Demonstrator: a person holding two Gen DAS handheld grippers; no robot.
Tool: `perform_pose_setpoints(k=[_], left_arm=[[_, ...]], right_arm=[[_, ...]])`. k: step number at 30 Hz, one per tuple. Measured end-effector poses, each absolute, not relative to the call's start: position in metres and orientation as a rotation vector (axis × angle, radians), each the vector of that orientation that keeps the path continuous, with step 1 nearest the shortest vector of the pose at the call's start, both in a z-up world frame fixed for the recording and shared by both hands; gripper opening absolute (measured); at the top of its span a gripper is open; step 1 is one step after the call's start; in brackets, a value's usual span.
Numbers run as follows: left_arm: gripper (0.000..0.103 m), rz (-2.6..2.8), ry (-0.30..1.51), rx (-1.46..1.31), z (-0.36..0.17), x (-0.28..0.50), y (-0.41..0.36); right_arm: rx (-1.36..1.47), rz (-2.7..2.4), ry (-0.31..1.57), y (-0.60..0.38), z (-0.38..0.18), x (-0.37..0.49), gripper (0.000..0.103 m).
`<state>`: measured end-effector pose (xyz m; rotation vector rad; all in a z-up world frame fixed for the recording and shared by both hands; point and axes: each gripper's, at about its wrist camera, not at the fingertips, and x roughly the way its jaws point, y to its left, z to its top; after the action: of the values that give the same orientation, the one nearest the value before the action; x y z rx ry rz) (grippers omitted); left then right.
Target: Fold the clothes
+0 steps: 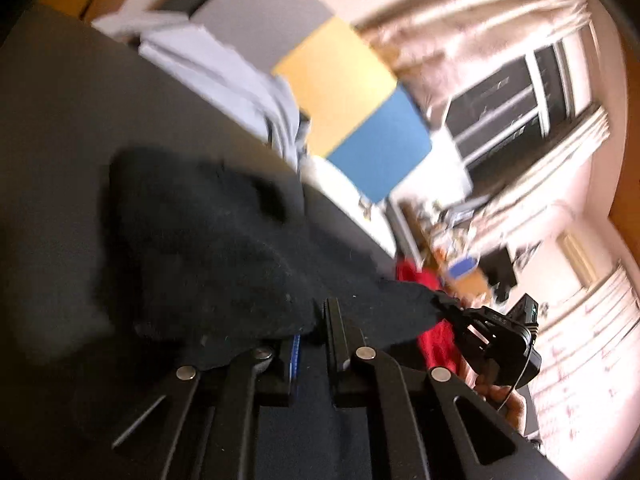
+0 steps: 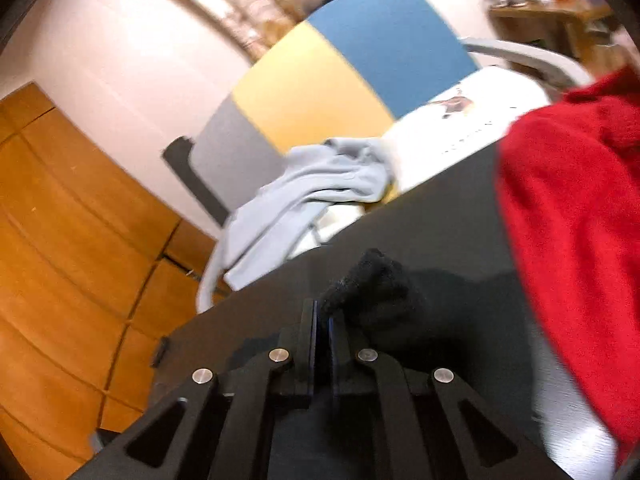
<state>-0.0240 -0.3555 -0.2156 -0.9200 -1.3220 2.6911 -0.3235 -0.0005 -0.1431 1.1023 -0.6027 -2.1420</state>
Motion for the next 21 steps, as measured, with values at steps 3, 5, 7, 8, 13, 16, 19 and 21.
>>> perform_pose_setpoints(k=[3,5,7,8,13,16,19,21], left_arm=[[0.007,2.653,-1.385,-1.033,-0.241,-0.022,-0.352],[0.007,2.644,-1.431,-1.054,-0.252,-0.015,-0.356],[0.007,2.648,-1.421,-1.059,-0.249,-0.011,-0.358],[0.007,2.639,-1.402,-1.071,-0.247,-0.007,-0.358],[0.009,2.638,-1.328,-1.117,-0.235,0.024,-0.369],[0.014,2.693,-1.325,-1.096,-0.222,0.042,-0.386],[0.017,2.764,-1.303,-1.052,-0.207,0.051,-0.406],[0.018,2.793,-1.275,-1.040,-0.198,0.041,-0.411]], right_arm=[[1.216,-2.166,-0.628,0.024,-0.181,-0.317,0.006],[1.265,-2.166,-0.648,0.036,-0.203,-0.310,0.006],[1.280,-2.168,-0.648,0.042,-0.217,-0.302,0.006],[1.274,-2.171,-0.641,0.042,-0.219,-0.301,0.006],[1.267,-2.169,-0.600,0.040,-0.218,-0.298,0.012],[1.270,-2.187,-0.556,0.047,-0.211,-0.293,0.015],[1.216,-2.224,-0.480,0.052,-0.193,-0.286,0.026],[1.164,-2.266,-0.389,0.050,-0.177,-0.288,0.038]])
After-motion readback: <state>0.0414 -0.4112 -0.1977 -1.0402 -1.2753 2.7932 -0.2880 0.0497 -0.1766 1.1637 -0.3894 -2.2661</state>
